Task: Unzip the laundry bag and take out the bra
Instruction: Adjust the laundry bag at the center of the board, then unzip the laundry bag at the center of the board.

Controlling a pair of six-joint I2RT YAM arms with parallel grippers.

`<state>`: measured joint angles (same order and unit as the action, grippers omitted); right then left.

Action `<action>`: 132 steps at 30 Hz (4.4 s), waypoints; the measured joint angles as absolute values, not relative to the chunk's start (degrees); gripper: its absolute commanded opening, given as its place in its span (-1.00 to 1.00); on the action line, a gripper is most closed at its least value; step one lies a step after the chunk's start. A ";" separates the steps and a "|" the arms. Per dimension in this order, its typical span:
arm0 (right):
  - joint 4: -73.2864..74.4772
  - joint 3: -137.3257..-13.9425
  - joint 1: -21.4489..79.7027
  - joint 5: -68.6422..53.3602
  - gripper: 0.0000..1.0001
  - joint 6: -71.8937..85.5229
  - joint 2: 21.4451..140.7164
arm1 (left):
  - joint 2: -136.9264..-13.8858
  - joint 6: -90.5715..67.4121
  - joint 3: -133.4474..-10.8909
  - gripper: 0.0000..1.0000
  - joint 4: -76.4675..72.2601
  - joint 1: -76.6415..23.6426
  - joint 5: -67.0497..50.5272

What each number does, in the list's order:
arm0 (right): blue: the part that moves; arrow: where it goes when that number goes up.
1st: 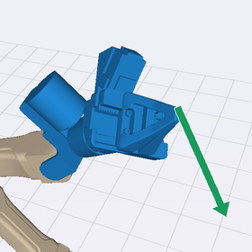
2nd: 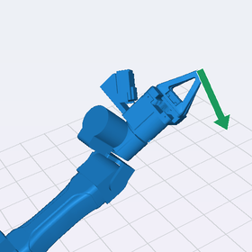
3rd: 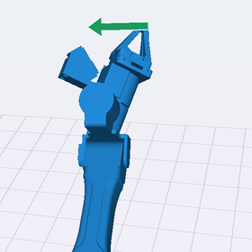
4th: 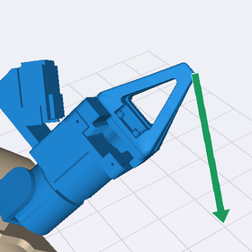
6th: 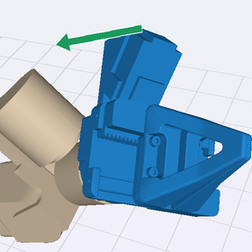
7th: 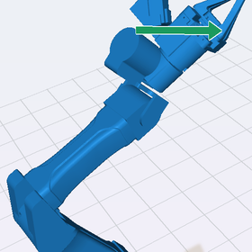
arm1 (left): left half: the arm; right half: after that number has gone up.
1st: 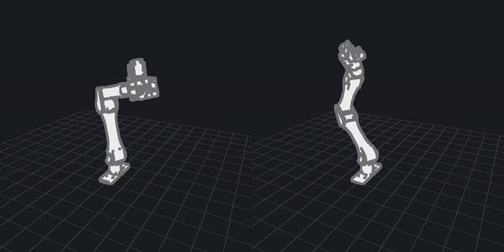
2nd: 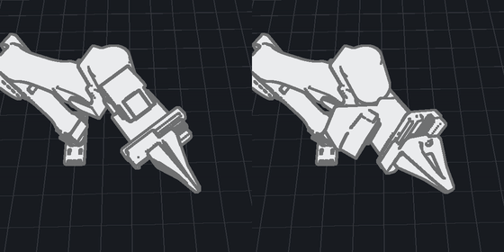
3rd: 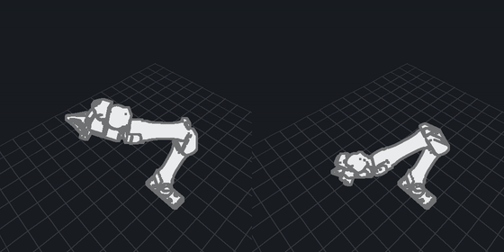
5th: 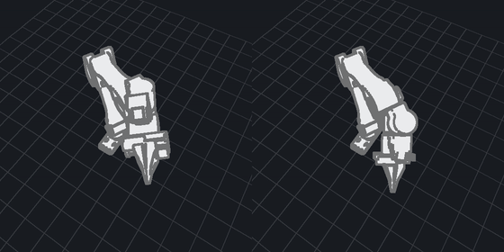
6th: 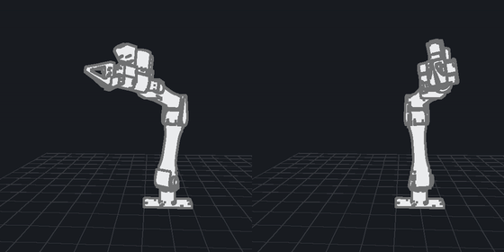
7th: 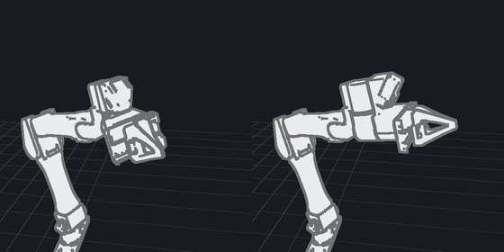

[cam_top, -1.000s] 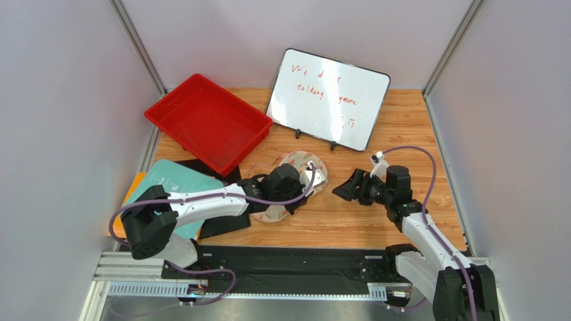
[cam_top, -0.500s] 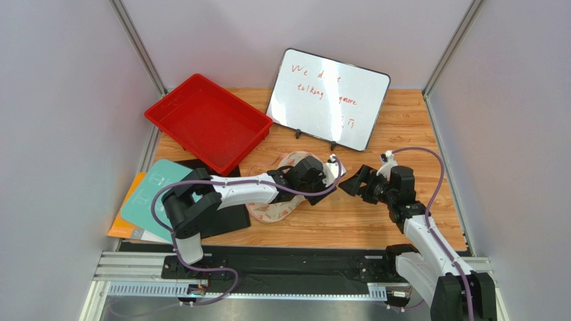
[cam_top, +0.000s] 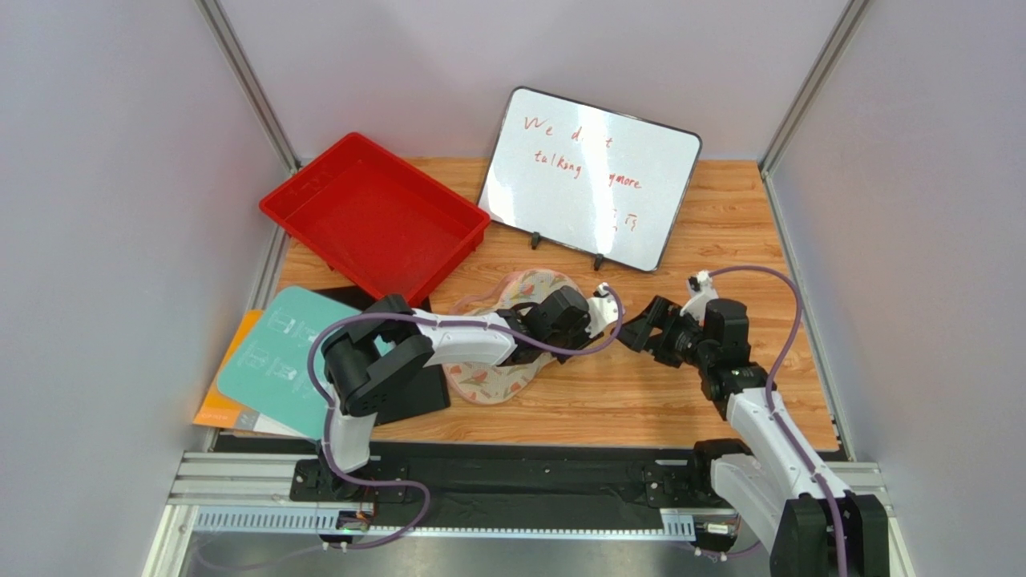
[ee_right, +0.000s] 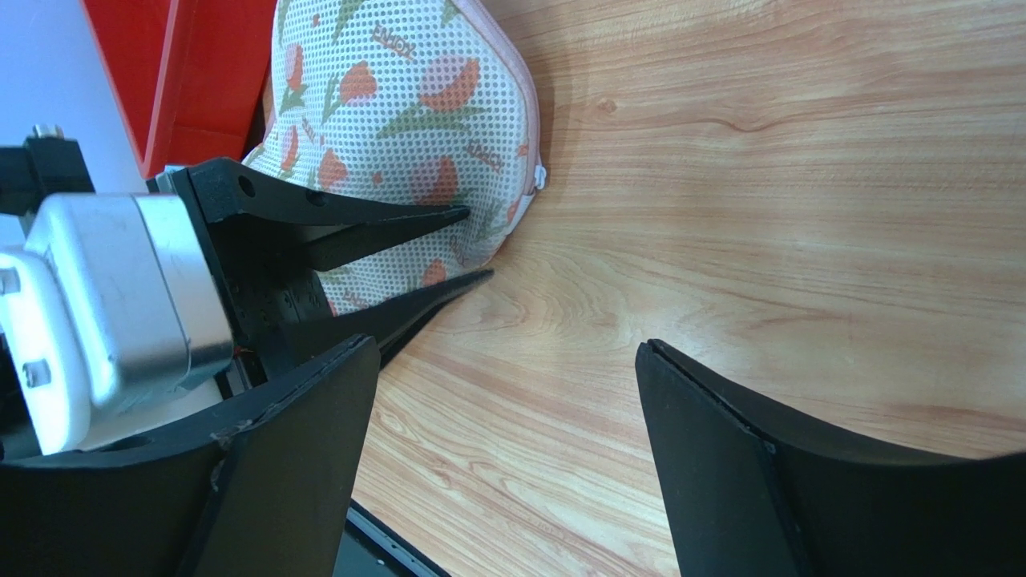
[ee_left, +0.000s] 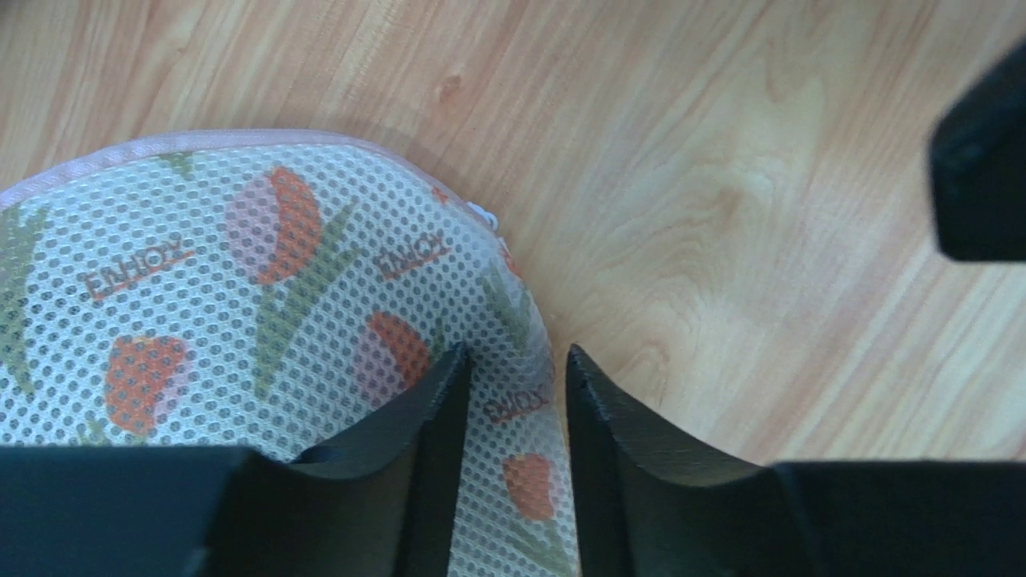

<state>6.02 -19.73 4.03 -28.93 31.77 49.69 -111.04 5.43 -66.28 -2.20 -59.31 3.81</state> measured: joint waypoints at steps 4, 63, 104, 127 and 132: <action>6.37 -19.73 3.86 -29.28 0.69 31.73 48.95 | -111.59 5.50 -66.41 -0.66 -2.94 -58.94 4.80; -5.91 -17.74 32.80 -27.55 0.32 16.12 52.25 | -80.51 -6.33 -53.71 -1.00 16.29 -55.02 -15.11; -4.95 -19.75 36.58 -20.75 -1.00 15.97 54.96 | -75.99 -6.72 -51.96 -1.00 17.50 -54.96 -14.74; -1.72 -22.74 38.57 -20.78 -1.00 17.26 54.39 | -79.50 -7.18 -55.24 0.12 15.97 -55.16 -19.22; 0.30 -22.74 38.57 -21.52 -1.00 17.74 50.65 | -83.15 -7.46 -56.99 0.12 13.87 -55.94 -19.42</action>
